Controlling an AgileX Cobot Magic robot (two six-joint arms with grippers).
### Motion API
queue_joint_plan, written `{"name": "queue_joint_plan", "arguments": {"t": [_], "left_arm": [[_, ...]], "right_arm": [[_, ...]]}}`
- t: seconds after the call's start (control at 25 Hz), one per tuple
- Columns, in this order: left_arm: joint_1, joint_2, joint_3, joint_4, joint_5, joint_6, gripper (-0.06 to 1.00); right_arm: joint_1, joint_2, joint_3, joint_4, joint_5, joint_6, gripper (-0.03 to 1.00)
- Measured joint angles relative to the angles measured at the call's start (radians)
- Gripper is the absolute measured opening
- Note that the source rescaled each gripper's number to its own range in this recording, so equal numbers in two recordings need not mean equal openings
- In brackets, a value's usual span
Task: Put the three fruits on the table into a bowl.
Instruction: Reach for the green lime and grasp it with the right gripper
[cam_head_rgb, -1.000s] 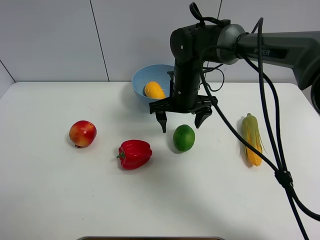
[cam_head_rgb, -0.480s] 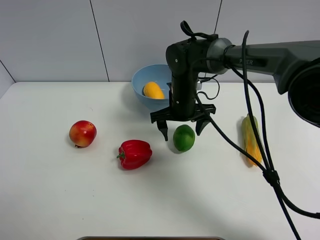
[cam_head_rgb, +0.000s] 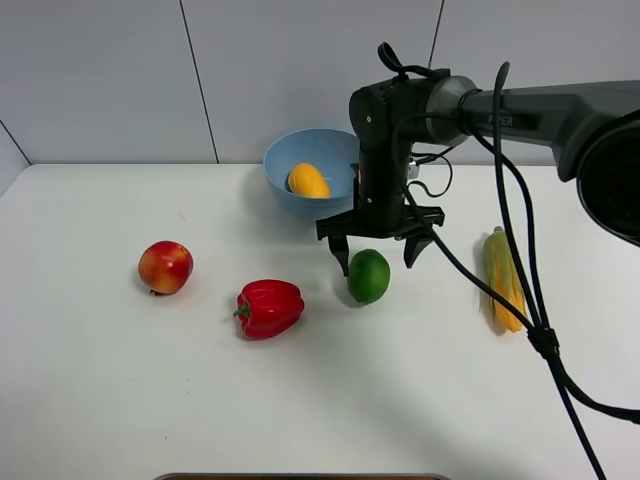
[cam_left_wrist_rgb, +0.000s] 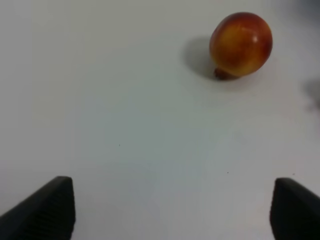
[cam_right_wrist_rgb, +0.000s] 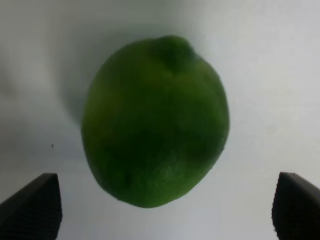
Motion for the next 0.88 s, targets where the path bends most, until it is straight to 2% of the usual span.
{"name": "queue_joint_plan", "arguments": {"t": [0.24,0.48,0.88], "left_arm": [[0.0,0.0,0.0,0.0,0.0,0.0,0.16],[0.0,0.0,0.0,0.0,0.0,0.0,0.16],[0.0,0.0,0.0,0.0,0.0,0.0,0.16]], "right_arm": [[-0.001,0.018,0.0,0.002,-0.013,-0.008,0.64],[-0.001,0.067,0.0,0.033,-0.078,-0.011,0.64],[-0.001,0.105,0.0,0.042,-0.125,-0.011,0.64]]}}
